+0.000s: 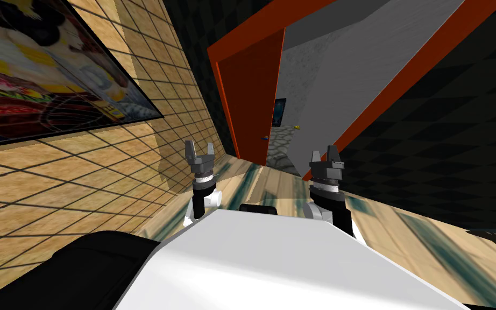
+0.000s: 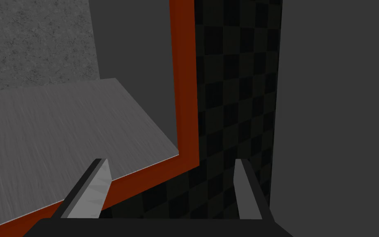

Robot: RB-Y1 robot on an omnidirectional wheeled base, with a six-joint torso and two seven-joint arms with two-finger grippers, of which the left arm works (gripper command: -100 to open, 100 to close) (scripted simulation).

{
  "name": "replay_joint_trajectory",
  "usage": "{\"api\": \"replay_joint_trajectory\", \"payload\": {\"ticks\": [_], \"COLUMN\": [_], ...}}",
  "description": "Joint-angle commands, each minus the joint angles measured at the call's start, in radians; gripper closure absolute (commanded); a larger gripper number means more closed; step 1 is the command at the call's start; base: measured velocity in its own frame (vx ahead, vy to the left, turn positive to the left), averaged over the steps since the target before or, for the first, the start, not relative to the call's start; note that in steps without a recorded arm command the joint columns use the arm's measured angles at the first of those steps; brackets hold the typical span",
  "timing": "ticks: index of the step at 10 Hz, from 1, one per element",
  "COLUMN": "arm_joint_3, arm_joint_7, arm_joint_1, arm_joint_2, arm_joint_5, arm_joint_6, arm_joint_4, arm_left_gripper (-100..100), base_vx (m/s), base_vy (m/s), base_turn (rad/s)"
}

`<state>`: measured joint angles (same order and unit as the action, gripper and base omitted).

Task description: Push the door open

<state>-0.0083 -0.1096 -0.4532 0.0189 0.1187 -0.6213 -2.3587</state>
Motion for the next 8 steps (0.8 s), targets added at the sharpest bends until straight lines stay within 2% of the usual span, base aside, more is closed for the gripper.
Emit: {"api": "replay_joint_trajectory", "payload": {"ticks": [1, 8], "arm_joint_3": [-0.002, -0.01], "arm_joint_7": [0.003, 0.018], "arm_joint_1": [0.01, 0.06], "arm_joint_2": [0.006, 0.027], "arm_joint_5": [-0.004, -0.021], "arm_joint_6": [-0.003, -0.017], "arm_joint_4": [0.028, 0.165], "arm_left_gripper": [-100, -100], "base_vx": [0.159, 0.083], "base_vy": [0.026, -0.015], "base_turn": [-0.027, -0.034]}}
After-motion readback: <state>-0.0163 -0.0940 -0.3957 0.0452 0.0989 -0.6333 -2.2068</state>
